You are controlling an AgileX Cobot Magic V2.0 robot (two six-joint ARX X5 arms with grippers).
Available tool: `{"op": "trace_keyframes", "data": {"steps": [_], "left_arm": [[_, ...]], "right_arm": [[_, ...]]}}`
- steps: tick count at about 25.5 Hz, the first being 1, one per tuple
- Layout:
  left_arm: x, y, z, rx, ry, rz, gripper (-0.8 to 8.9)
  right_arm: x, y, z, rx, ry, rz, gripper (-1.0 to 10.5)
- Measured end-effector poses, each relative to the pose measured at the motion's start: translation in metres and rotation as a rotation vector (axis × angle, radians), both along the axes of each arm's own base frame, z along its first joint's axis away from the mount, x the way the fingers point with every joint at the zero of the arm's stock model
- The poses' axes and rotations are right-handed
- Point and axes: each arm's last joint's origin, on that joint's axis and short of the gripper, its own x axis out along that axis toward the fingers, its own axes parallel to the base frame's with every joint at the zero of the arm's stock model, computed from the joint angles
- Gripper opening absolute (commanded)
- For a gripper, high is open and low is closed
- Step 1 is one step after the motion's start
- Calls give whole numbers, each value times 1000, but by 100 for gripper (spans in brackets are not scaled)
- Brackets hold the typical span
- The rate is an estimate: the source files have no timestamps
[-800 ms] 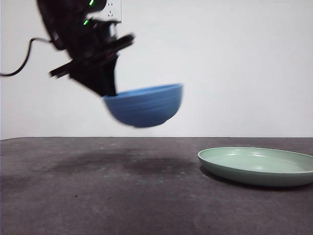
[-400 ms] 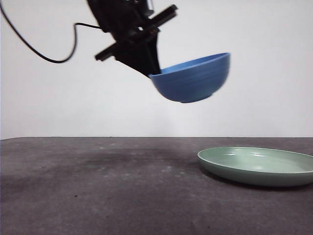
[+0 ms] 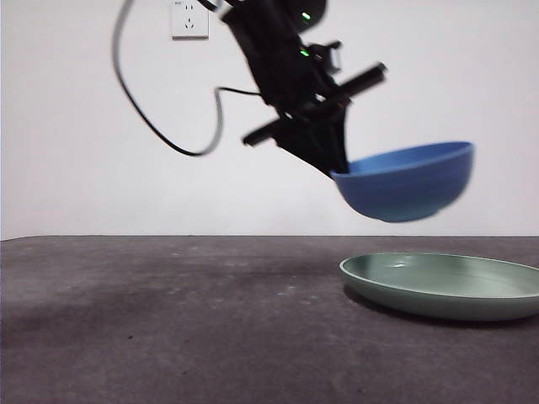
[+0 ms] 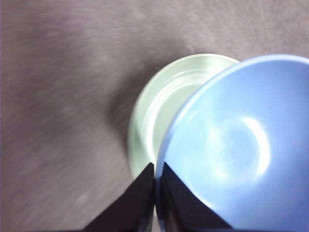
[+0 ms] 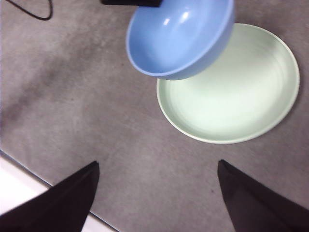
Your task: Pick up the blue bowl, put it on the green plate, put it on desk
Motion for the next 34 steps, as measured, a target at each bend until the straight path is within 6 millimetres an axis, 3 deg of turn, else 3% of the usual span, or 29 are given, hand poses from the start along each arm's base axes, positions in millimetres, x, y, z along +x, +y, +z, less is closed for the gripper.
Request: {"op": "trace_keyframes", "data": {"steps": [7, 16, 21, 26, 34], "left_arm": [[8, -32, -27, 53, 2, -25, 10], [12, -40, -60, 110, 42, -36, 10], [12, -41, -62, 110, 43, -38, 17], [9, -40, -63, 133, 67, -41, 223], [5, -36, -55, 152, 87, -43, 224]], "right_arm": [[-7, -1, -1, -9, 13, -7, 393], [-7, -1, -1, -25, 15, -22, 393], [-8, -1, -1, -26, 15, -22, 393], [-8, -1, -1, -26, 15, -22, 393], [-7, -1, -1, -26, 15, -23, 393]]}}
